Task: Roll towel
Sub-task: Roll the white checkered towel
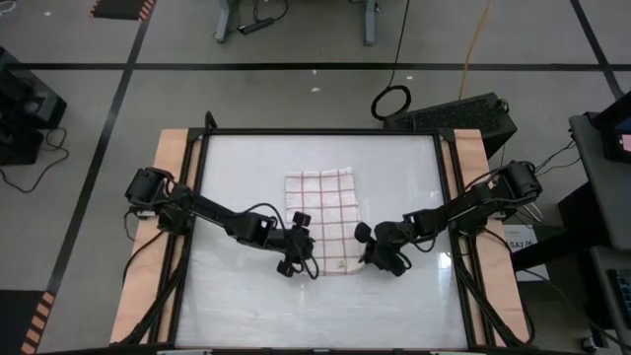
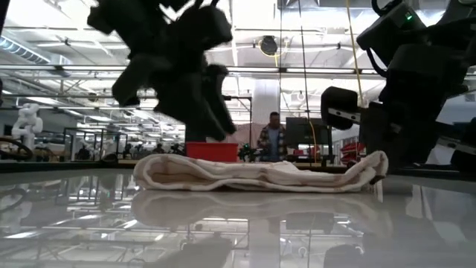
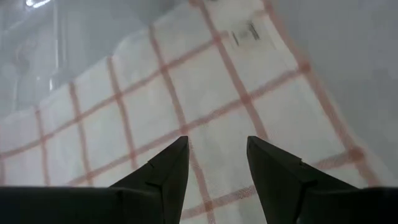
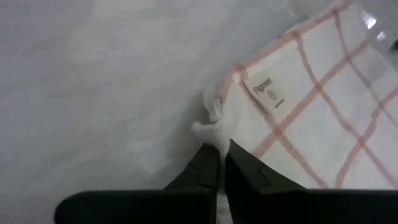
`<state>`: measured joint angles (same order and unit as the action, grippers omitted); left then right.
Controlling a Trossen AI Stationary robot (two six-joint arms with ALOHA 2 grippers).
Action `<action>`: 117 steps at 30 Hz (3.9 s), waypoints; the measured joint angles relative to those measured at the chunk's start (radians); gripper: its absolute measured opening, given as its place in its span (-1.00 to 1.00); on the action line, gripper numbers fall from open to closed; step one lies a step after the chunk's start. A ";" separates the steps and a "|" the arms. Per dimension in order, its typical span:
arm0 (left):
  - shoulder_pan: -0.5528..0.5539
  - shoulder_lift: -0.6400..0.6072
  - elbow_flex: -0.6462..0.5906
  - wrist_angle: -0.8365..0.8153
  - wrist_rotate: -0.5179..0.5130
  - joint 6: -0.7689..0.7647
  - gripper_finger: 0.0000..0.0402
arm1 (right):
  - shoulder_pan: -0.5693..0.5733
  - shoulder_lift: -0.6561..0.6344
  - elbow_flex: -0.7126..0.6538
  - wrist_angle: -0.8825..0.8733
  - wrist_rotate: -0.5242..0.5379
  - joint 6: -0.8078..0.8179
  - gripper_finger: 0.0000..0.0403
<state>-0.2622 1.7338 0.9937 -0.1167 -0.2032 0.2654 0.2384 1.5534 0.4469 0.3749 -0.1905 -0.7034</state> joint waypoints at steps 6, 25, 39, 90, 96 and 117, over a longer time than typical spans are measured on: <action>-0.008 -0.029 0.081 -0.102 -0.059 -0.268 -0.16 | 0.000 0.001 0.000 0.011 -0.001 0.173 -0.98; -0.226 -0.128 -0.018 -0.277 -0.006 -0.681 -0.16 | 0.000 -0.007 0.001 0.093 -0.019 0.575 -1.00; -0.166 -0.040 -0.110 -0.187 -0.092 -0.542 -0.16 | 0.002 -0.004 0.001 0.040 0.008 0.286 -0.29; -0.130 -0.140 0.011 -0.288 -0.009 -0.269 0.07 | 0.008 0.019 0.000 0.214 -0.047 0.754 -0.99; -0.131 -0.009 0.010 -0.225 -0.004 0.051 0.41 | 0.004 0.019 0.000 0.203 -0.047 0.761 -0.99; -0.138 -0.041 -0.002 -0.233 0.057 0.279 0.23 | 0.003 0.019 0.000 0.179 -0.047 0.774 -0.99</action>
<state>-0.4000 1.6928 0.9913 -0.3501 -0.1464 0.5447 0.2413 1.5726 0.4473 0.5542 -0.2379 0.0708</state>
